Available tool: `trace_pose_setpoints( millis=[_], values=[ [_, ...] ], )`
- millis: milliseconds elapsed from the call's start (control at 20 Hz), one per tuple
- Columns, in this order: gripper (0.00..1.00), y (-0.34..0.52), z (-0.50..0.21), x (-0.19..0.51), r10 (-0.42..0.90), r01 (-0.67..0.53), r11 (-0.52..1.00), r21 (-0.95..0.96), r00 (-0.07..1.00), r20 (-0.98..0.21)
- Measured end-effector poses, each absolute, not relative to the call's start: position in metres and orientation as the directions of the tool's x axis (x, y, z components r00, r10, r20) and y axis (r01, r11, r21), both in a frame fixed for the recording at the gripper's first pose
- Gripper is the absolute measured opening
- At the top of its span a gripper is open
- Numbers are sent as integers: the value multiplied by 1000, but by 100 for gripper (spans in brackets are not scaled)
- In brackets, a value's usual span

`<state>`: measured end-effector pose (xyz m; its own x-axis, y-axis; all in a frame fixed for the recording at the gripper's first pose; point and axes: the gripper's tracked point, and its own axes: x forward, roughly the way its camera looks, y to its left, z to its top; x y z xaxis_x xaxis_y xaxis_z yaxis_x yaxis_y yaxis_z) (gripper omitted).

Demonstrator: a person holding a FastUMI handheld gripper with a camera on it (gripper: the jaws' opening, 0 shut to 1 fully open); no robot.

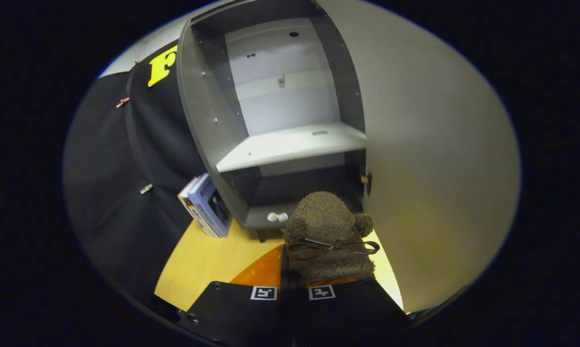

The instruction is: Open the shoe cabinet door, grab the shoes and put them into the shoe cabinet, then close the shoe cabinet door.

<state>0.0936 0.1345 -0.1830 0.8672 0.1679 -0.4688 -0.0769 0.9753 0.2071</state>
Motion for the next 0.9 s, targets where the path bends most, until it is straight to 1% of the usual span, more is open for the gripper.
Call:
trace_pose_setpoints(
  millis=[250, 400, 700, 900],
  values=[
    [9, 164, -111, 155, 227, -177, 972, 152, 866, -446],
    [9, 173, -92, 207, 220, -176, 975, 136, 854, -472],
    [9, 184, -107, 313, 159, -125, 987, 99, 839, -521],
    [9, 195, -121, 371, 129, -105, 992, 75, 840, -527]
  ],
)
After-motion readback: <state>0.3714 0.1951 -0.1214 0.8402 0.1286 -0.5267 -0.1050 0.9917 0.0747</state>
